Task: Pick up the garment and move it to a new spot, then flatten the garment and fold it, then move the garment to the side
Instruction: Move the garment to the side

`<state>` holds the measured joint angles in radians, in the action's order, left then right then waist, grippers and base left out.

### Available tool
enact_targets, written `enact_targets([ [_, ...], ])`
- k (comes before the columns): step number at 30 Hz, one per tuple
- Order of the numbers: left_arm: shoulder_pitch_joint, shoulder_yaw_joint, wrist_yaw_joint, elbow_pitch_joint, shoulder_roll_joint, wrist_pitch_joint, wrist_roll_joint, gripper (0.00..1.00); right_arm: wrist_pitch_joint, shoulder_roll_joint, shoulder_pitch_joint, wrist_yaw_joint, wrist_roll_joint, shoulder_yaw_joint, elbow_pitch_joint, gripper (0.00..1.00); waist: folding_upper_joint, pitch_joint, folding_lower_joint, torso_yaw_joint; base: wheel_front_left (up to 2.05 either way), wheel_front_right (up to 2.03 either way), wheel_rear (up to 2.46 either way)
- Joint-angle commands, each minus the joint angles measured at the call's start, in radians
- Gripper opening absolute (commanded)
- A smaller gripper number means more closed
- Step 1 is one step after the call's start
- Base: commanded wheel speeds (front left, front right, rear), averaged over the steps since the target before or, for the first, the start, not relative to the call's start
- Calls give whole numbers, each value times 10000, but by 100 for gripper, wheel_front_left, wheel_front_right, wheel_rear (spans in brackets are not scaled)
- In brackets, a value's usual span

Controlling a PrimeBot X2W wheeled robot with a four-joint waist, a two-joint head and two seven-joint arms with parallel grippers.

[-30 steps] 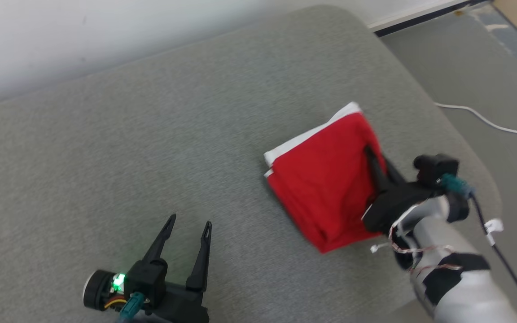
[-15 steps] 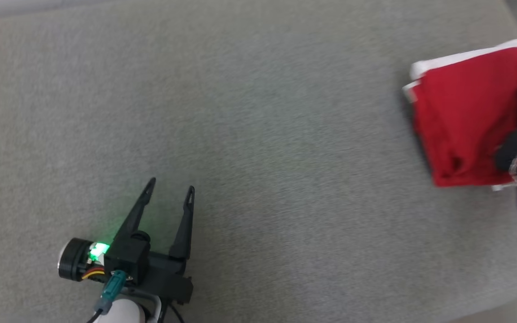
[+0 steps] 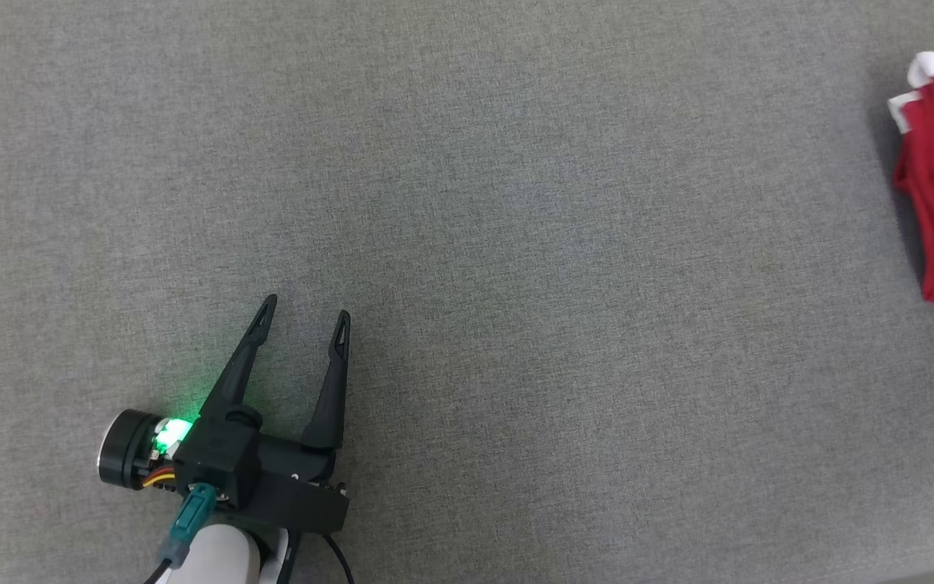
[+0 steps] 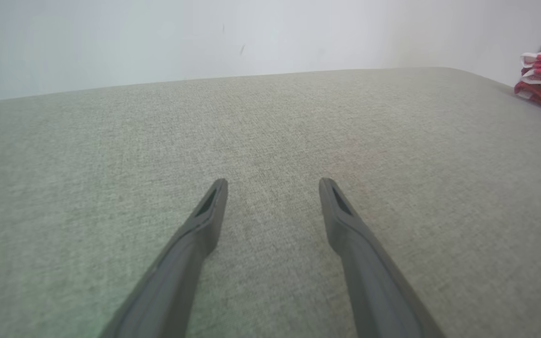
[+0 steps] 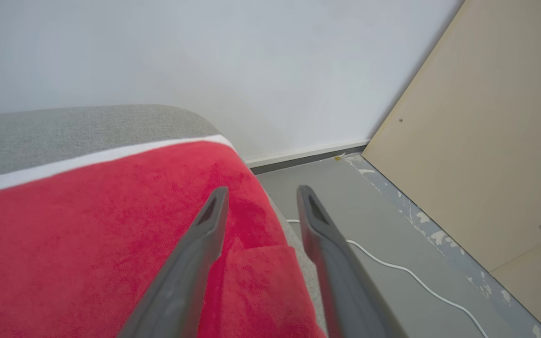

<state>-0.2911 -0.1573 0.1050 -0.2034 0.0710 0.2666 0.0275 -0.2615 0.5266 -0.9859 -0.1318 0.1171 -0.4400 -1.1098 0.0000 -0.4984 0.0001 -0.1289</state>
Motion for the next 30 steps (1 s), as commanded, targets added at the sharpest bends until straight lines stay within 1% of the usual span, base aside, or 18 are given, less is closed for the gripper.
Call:
enact_targets([
  [1, -82, 173, -97, -272, 190, -39, -97, 100, -48, 13, -31, 18, 344, -339, 139, 100, 0, 23, -1, 13, 0, 0, 0],
  [4, -104, 171, -140, -239, 128, -39, -36, 100, -48, -225, -22, 18, 1066, -1210, 612, 100, 0, 132, -1, 52, 0, 0, 0],
  [7, 0, 203, -168, -245, 72, -38, 40, 100, -48, -704, -147, 18, 1454, -1452, 1107, 100, 0, 346, -1, 102, 0, 0, 0],
  [9, 80, 234, -167, -271, 33, -36, 83, 100, -50, -951, -208, 18, 1482, -1061, 1429, 100, 0, 509, -1, 154, 0, 0, 0],
  [10, 130, 241, -170, -283, 9, -30, 123, 100, -50, -1057, -156, 18, 1268, -886, 1620, 100, 0, 599, -1, 180, 0, 0, 0],
  [13, 278, 336, -206, -284, -49, -27, 205, 100, -39, -1447, 262, 18, 690, 54, 2258, 100, 0, 922, -1, 226, 0, 0, 0],
  [18, 582, 591, -265, -342, -105, -13, 336, 100, -30, -2147, 1216, 18, -458, 1693, 3600, 100, 0, 1597, -1, 297, 0, 0, 0],
  [23, 940, 794, -312, -419, -154, -12, 473, 100, -30, -2888, 2520, 18, -1309, 2983, 4613, 100, 0, 2277, -1, 480, 0, 0, 0],
  [30, 1489, 1059, -304, -540, -196, -10, 596, 100, -28, -3600, 4406, 18, -2107, 4071, 5319, 100, 0, 3109, -1, 765, 0, 0, 0],
])
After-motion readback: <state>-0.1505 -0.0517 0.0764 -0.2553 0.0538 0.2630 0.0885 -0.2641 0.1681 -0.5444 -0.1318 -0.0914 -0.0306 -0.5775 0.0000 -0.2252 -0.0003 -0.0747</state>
